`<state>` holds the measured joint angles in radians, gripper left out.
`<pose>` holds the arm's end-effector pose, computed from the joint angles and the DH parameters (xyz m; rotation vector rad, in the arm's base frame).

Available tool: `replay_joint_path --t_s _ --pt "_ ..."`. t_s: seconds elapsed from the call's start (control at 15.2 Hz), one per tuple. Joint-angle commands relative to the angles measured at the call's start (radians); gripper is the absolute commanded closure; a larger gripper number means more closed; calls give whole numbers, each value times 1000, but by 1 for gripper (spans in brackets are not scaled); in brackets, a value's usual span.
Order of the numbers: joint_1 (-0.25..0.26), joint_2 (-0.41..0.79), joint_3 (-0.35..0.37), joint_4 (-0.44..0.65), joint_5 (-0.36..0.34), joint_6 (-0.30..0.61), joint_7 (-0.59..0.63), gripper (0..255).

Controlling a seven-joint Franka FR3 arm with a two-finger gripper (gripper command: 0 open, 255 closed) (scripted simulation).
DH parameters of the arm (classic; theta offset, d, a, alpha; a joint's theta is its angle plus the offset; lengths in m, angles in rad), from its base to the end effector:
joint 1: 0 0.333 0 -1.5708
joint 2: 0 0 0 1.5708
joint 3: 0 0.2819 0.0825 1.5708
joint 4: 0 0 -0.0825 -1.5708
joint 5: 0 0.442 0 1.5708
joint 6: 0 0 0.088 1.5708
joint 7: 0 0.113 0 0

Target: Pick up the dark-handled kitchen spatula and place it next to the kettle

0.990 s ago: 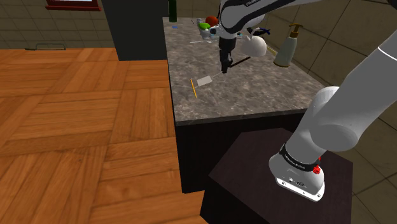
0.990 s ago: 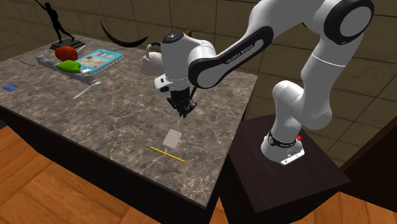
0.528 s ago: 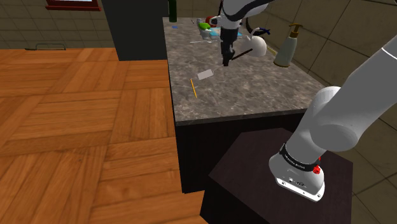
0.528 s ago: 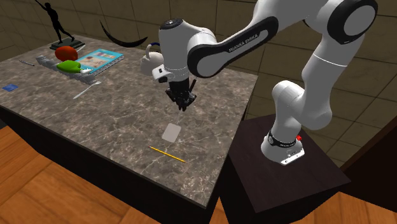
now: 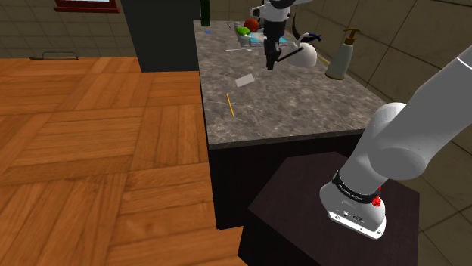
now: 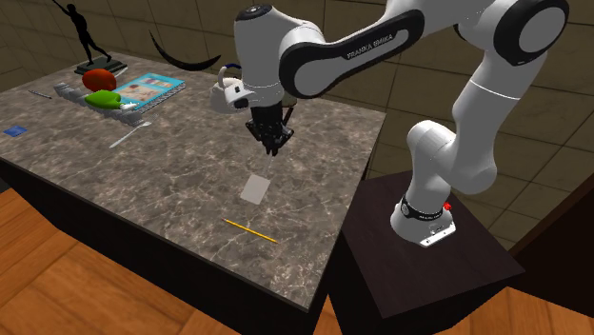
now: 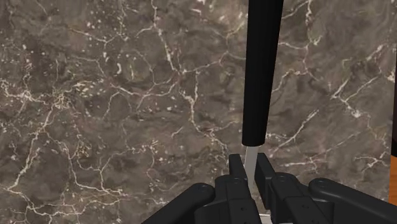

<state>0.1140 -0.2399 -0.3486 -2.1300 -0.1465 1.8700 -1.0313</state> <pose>0.5278 -0.1425 0.4432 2.8335 1.2872 -0.0934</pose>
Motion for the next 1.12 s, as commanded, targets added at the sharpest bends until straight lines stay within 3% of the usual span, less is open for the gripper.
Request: replay_joint_path --t_s 0.0,1.06 --pt "1 -4 3 25 1 -30 0 255" --pt "-3 2 -3 228 6 -224 -38 255"
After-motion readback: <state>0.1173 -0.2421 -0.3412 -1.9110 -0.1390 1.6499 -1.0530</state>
